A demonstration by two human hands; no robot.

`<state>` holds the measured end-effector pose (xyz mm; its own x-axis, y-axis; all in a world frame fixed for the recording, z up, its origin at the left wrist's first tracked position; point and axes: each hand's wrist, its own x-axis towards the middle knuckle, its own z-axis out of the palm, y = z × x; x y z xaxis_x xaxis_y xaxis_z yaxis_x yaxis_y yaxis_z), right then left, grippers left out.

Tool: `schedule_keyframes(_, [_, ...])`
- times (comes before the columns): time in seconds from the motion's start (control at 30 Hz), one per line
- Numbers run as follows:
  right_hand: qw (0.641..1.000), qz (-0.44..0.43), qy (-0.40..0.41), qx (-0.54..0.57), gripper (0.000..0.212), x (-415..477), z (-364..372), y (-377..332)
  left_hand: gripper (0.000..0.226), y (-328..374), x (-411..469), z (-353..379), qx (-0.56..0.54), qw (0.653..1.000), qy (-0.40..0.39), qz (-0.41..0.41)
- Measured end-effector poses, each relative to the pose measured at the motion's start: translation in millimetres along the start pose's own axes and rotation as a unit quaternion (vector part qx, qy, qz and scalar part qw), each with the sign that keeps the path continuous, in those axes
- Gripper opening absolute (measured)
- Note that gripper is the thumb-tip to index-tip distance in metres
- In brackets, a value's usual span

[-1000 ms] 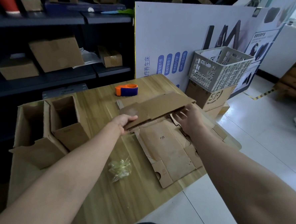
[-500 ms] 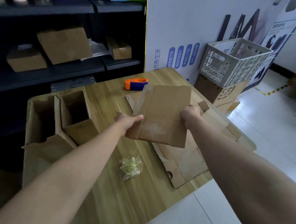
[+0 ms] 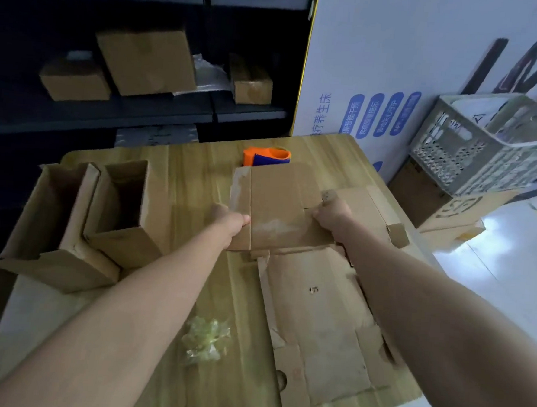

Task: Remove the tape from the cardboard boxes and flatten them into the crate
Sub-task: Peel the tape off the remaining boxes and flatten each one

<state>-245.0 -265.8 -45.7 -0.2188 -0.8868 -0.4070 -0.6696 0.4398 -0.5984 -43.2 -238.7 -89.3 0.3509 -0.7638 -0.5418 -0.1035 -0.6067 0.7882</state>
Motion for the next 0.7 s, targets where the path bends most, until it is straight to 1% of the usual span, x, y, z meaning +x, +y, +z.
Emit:
schedule_keyframes(0.07, [0.999, -0.030, -0.006, -0.044, 0.035, 23.5, -4.4, -3.2, 0.061, 10.7, 12.2, 9.1, 0.021, 1.000, 0.012, 0.004])
schedule_keyframes(0.13, [0.993, -0.070, -0.002, -0.091, 0.035, 48.7, -4.6, -2.5, 0.070, 14.5, 26.3, 21.4, 0.058, 0.998, 0.022, -0.002])
schedule_keyframes(0.27, [0.984, -0.085, -0.031, -0.152, 0.031, 94.2, 16.9, 16.4, 0.077, 0.9, 56.6, 44.6, 0.124, 0.991, 0.029, -0.035])
schedule_keyframes(0.37, [0.982, -0.068, -0.058, -0.168, 0.033, 115.2, 39.3, 33.3, 0.070, -12.1, 70.6, 55.4, 0.176, 0.981, 0.043, -0.062])
schedule_keyframes(0.47, [0.984, -0.035, -0.060, -0.162, 0.035, 122.8, 56.7, 47.2, 0.078, -23.0, 77.4, 64.2, 0.239, 0.968, 0.056, -0.048])
schedule_keyframes(0.57, [0.976, 0.007, -0.036, -0.214, 0.036, 128.4, 65.3, 49.1, 0.084, -24.3, 85.0, 71.7, 0.271, 0.960, 0.067, -0.020])
schedule_keyframes(0.63, [0.977, 0.021, -0.045, -0.208, 0.036, 132.4, 67.5, 48.7, 0.078, -20.9, 87.3, 75.1, 0.296, 0.952, 0.070, -0.010])
schedule_keyframes(0.7, [0.980, 0.022, -0.042, -0.194, 0.027, 136.1, 65.3, 49.8, 0.069, -17.5, 88.7, 80.5, 0.325, 0.943, 0.066, 0.004])
